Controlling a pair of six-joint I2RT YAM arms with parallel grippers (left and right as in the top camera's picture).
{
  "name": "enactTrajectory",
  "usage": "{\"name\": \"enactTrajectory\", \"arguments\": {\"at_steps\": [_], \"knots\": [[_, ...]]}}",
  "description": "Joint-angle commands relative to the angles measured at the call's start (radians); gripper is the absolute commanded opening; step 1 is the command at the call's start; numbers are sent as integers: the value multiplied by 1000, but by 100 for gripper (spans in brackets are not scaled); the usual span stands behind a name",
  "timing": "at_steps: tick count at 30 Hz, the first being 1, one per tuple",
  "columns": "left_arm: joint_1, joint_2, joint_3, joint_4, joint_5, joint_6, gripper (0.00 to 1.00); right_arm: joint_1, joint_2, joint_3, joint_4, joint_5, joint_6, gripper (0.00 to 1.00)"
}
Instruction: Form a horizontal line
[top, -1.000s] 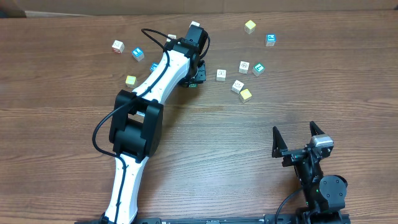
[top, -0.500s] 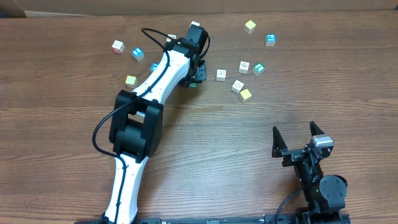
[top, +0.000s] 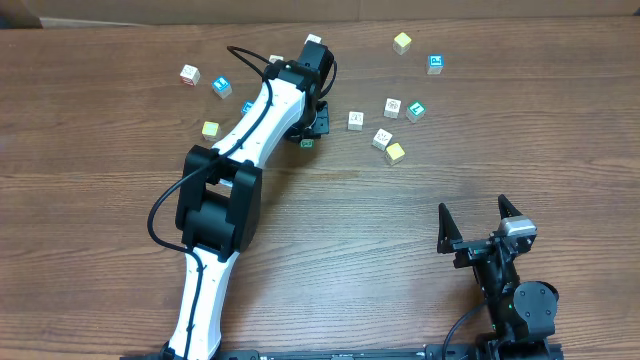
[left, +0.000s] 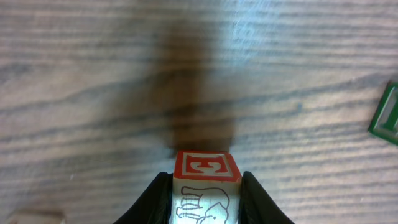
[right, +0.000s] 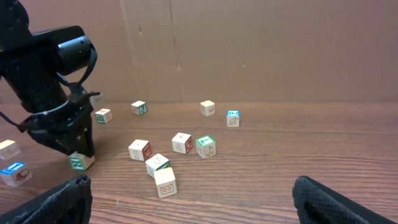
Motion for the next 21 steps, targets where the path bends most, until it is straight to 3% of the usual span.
{"name": "enactTrajectory", "arguments": {"at_steps": [1,8,21], "knots": [[-2,-10,62,-39,-5,14,18,8,-12,-10,7,5,-5,100],[0,-10,108,-174,-5,66,22,8,-12,-10,7,5,-5,100],[1,-10,108,-496,-32,98,20,8,-12,-10,7,5,-5,100]]}}
